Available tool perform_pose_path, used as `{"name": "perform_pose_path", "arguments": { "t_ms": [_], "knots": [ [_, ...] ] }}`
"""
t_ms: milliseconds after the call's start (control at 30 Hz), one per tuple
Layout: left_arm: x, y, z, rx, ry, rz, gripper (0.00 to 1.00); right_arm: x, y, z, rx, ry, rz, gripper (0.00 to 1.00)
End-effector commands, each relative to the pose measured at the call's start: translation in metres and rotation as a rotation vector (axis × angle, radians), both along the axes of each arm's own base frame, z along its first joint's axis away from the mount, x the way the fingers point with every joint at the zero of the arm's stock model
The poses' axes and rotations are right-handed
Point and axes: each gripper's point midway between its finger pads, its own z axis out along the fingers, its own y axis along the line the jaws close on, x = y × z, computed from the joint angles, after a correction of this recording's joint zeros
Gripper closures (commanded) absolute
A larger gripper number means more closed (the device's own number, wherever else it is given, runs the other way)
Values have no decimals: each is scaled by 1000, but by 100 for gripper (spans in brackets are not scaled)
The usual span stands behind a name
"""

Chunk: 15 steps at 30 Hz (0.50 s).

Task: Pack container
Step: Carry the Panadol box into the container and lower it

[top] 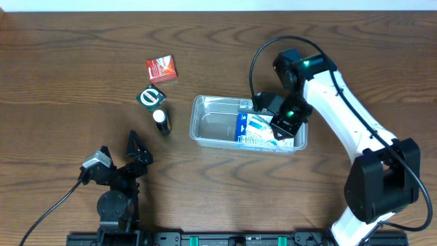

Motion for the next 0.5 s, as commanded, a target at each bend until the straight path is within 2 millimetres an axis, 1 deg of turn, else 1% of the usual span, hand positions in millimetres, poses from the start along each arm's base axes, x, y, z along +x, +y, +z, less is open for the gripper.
{"name": "perform_pose_path", "arguments": {
  "t_ms": [0,167,367,467],
  "knots": [
    [-1,2,-17,13,50,8,2,-3,1,0,8,-5,6,79],
    [-1,2,-17,13,50,8,2,0,2,-1,10,-16,0,78],
    [-1,2,-17,13,50,8,2,5,3,-1,0,-28,-55,70],
    [-1,2,-17,13,50,8,2,2,12,2,40,-9,-80,68]
  ]
}}
